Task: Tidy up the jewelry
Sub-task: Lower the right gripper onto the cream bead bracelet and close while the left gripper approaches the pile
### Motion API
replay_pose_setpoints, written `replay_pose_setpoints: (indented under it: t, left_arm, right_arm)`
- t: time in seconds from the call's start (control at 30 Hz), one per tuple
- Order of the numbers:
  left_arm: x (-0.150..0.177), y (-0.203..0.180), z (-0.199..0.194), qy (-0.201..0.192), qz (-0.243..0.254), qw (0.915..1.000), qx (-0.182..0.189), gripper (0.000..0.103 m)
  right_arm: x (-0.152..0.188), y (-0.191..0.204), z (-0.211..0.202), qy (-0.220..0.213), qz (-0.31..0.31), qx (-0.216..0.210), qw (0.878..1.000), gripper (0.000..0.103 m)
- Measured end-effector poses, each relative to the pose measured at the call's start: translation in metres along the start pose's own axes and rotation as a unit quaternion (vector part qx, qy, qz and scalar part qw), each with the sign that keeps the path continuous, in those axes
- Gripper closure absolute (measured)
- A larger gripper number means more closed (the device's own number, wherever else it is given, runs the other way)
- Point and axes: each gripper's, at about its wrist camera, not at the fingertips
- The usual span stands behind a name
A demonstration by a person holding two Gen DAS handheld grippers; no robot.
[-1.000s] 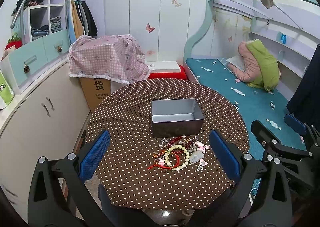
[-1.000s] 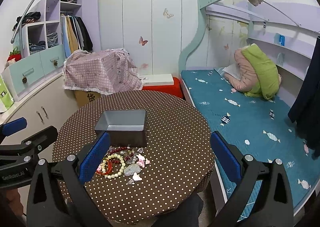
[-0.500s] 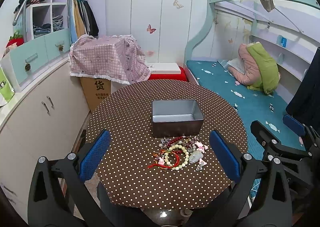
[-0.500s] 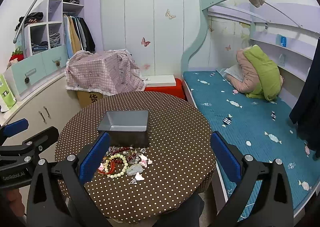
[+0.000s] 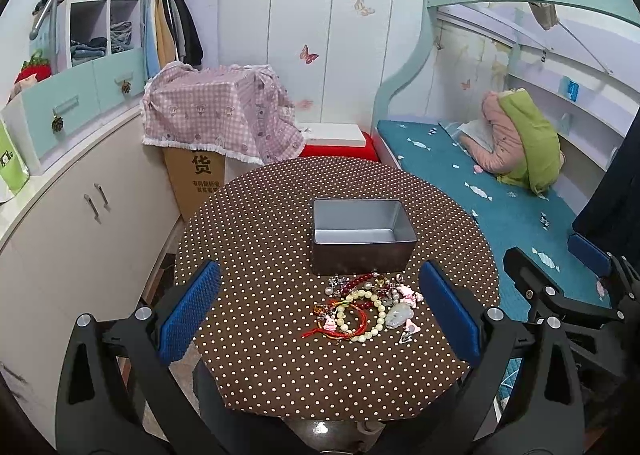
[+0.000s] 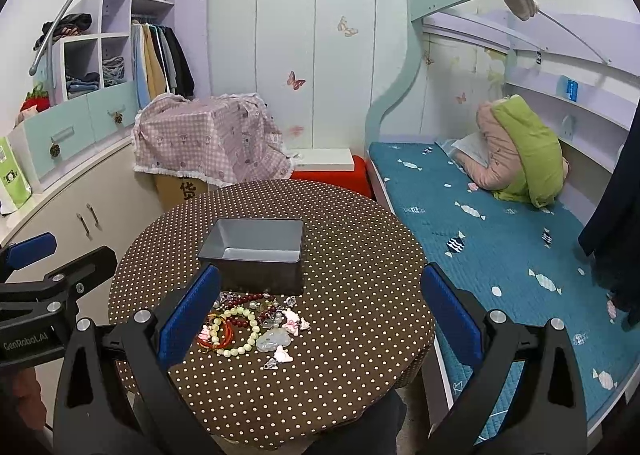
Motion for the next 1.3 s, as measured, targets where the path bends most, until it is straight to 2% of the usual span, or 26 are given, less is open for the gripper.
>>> replay_pose_setpoints:
  t: [0.37,0.77,1.17,1.3]
  left_arm:
    - [0.004,0.012,0.019,0.026,-0.006,0.9996,0.003,0.005]
    - [0.022,0.027,0.053,0.084,-0.013,0.9964,-0.006,0.005]
    - [0.043,0.047,0.084,0.141,-0.032,0.9895,0.011,0.005]
    - [0.048,0.052,0.095,0.159,-0.038,0.9865,0.016,0.006]
  right_arm:
    - [0.003,0.008,0.014,0.024,-0.009,0.007,1.0,0.007]
    - [0.019,0.016,0.041,0.079,-0.015,0.0,0.997,0.007]
    - [0.043,0.024,0.081,0.159,0.001,-0.036,0.987,0.007]
    - [0.05,0.027,0.095,0.181,0.013,-0.06,0.982,0.007]
Point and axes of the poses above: each gripper's, at about its wrist camera, not at the fingertips, and z roughly the way its jaws point, y to its left, x to its underside, and after that the axes turned 1 degree about y, right-handed
